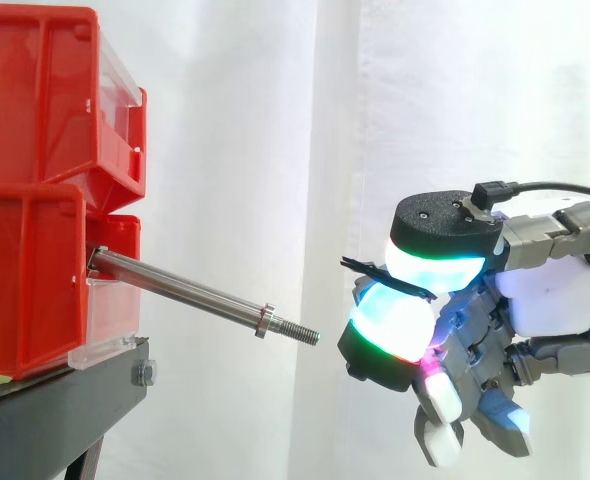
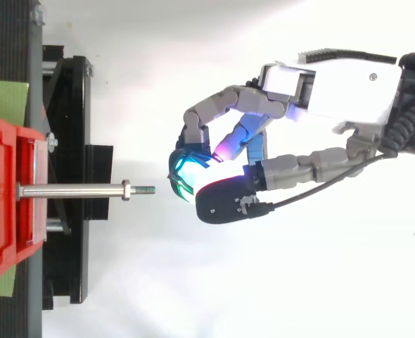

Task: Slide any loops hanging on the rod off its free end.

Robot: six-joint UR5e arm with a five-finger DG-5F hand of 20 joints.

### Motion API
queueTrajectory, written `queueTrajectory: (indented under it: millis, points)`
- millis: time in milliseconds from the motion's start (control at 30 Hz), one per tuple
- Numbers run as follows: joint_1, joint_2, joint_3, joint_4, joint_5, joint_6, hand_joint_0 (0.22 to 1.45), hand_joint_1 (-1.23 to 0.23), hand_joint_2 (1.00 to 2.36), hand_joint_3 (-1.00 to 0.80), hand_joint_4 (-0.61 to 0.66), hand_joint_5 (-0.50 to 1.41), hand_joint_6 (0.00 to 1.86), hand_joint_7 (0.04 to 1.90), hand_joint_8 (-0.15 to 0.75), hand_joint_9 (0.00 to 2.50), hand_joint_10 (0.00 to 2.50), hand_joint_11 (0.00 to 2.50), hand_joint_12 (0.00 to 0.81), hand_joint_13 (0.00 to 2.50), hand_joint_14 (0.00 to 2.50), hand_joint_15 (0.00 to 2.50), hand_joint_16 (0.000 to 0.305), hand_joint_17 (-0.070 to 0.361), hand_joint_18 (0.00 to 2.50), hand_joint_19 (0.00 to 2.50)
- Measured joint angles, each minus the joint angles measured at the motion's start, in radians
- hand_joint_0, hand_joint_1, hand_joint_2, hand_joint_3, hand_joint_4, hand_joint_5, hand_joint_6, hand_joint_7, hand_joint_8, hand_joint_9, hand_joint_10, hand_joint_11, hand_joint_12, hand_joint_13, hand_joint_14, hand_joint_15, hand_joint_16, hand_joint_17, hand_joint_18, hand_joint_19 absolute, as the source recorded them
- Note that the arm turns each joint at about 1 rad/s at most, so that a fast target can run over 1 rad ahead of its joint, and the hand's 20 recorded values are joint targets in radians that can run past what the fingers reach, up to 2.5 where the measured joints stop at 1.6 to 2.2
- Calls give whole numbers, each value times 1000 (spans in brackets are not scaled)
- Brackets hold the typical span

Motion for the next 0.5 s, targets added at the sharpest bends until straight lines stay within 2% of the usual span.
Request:
queueTrajectory:
  millis: [67, 167, 300, 367, 500]
  points:
    - [2, 0, 0, 0, 1, 10, 676, -798, 1019, -172, 77, -212, 925, 1159, 317, 815, 14, 555, 372, 915, 12, 346, 56, 127, 1016, 760]
    - [4, 0, 6, -3, 6, 32, 703, -812, 1015, -270, 89, -216, 922, 1123, 309, 792, 14, 551, 368, 902, 12, 336, 56, 126, 1010, 743]
    - [5, 0, 21, -31, 19, 67, 699, -818, 1014, -312, 116, -214, 919, 1093, 309, 788, 14, 550, 368, 893, 12, 338, 56, 125, 1005, 752]
    - [8, 0, 29, -58, 27, 86, 690, -819, 1009, -393, 129, -207, 914, 1164, 311, 788, 16, 552, 368, 893, 13, 338, 55, 125, 1004, 751]
    - [12, 0, 35, -91, 36, 113, 684, -806, 1007, -422, 125, -201, 914, 1179, 317, 806, 16, 548, 366, 901, 13, 339, 55, 124, 1006, 753]
